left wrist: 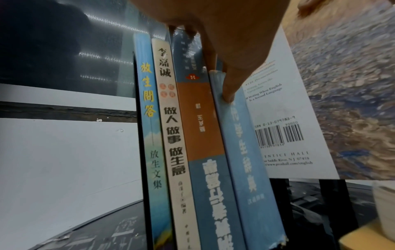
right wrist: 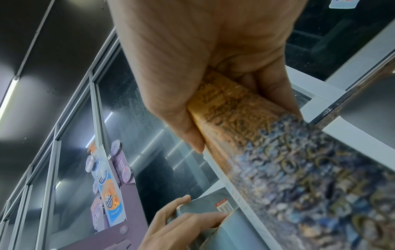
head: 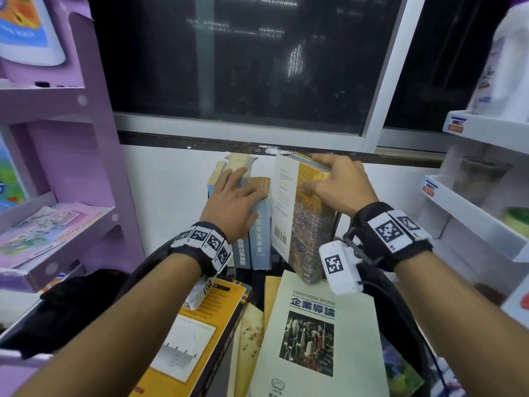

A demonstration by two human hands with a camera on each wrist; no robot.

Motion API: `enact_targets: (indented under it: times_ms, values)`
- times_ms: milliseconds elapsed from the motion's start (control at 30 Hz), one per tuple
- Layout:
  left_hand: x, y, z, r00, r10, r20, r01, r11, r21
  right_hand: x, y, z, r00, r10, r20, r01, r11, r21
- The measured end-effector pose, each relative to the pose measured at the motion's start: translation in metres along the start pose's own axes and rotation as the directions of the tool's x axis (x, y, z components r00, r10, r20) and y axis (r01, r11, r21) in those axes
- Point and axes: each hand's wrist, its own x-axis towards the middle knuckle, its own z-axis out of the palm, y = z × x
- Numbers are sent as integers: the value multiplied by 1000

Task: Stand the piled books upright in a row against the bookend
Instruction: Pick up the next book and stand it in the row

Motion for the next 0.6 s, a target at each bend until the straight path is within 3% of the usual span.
enact_targets:
  times_ms: [300, 600]
  values:
    - [13, -8, -5, 993, 109, 52, -110, 994, 21, 15, -10, 5, 999, 9, -32, -10, 999, -38]
    - [12, -12, -5, 992, 94, 78, -96, 995, 20, 26, -9, 21, 993, 31, -114, -32, 999, -10]
